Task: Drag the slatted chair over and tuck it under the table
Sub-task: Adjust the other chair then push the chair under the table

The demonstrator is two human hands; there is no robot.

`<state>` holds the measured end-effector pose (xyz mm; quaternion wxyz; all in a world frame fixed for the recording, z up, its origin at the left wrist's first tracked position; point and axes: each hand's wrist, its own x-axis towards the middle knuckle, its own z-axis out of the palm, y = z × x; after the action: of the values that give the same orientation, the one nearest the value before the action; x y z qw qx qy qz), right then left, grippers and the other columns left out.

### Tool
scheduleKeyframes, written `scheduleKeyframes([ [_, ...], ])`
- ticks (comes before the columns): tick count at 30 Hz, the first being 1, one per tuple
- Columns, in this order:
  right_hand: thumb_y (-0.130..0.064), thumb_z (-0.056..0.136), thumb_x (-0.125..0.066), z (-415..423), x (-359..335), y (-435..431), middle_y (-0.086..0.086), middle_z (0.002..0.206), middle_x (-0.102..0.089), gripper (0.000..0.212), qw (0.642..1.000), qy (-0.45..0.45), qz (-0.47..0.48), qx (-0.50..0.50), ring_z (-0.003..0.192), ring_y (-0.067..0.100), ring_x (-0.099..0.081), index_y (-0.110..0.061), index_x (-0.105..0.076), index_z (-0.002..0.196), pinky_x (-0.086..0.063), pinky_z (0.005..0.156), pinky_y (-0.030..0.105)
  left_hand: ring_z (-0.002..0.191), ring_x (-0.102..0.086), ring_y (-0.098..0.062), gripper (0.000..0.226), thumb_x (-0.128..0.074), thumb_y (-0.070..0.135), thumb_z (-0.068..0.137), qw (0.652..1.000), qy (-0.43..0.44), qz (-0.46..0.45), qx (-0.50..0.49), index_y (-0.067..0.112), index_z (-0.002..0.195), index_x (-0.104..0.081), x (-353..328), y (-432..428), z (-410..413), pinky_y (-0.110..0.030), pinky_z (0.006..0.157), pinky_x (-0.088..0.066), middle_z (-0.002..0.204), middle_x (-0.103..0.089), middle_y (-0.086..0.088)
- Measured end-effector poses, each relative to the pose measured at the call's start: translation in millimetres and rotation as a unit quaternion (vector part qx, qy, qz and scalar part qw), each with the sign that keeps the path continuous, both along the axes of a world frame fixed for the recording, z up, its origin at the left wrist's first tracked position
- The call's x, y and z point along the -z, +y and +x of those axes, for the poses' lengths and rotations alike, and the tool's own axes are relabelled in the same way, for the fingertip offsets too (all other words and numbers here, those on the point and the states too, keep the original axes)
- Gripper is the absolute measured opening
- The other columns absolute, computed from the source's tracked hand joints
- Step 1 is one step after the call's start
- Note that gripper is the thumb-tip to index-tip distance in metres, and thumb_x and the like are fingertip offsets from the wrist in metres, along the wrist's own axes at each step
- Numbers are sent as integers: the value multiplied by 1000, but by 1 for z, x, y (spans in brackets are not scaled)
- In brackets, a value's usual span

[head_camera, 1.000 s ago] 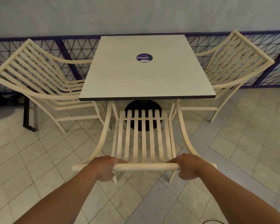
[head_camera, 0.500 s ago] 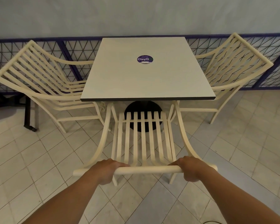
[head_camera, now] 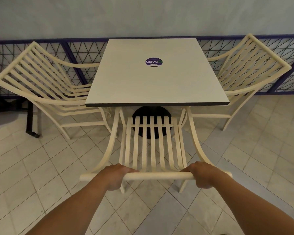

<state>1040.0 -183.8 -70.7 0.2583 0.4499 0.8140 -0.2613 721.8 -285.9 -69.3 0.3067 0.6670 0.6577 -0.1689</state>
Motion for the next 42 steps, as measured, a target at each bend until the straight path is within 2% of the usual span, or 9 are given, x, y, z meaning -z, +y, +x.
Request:
scheduleKeyframes([
  [9,-3,86,-61,-1,0,-2,-6,122,-61,69,1000,-4,23,-5,106,16,-59,-42,-47,142,-49,92,30,85,-55,-17,86,-49,-4,90,1000,7,8,-5,63,143,-35,1,1,2,-32,73,-49,117,-56,4],
  [16,-8,84,-65,-2,5,-2,-8,118,-63,68,999,-4,37,-4,101,14,-60,-43,-50,139,-51,92,32,84,-56,-17,79,-53,0,94,1000,12,15,-8,60,144,-37,4,1,2,-30,71,-47,118,-59,3],
  [29,-10,86,-65,-2,6,-1,-7,120,-62,64,999,-8,39,-1,103,14,-59,-41,-50,140,-50,94,32,82,-53,-17,83,-54,-2,92,1000,27,7,-11,59,146,-34,0,1,5,-29,70,-44,108,-52,6],
  [33,-10,85,-65,-2,7,-1,-7,120,-62,65,999,-11,42,-4,102,14,-59,-42,-50,140,-50,93,31,83,-52,-17,84,-54,-2,91,1000,29,5,-11,59,146,-34,-1,1,6,-30,72,-45,117,-56,3],
  [42,-9,85,-65,-3,7,-1,-8,119,-62,65,999,-9,43,-5,101,13,-59,-42,-50,139,-50,93,31,86,-54,-17,84,-54,-3,92,999,32,2,-11,58,146,-34,-3,1,8,-29,73,-45,119,-56,3],
])
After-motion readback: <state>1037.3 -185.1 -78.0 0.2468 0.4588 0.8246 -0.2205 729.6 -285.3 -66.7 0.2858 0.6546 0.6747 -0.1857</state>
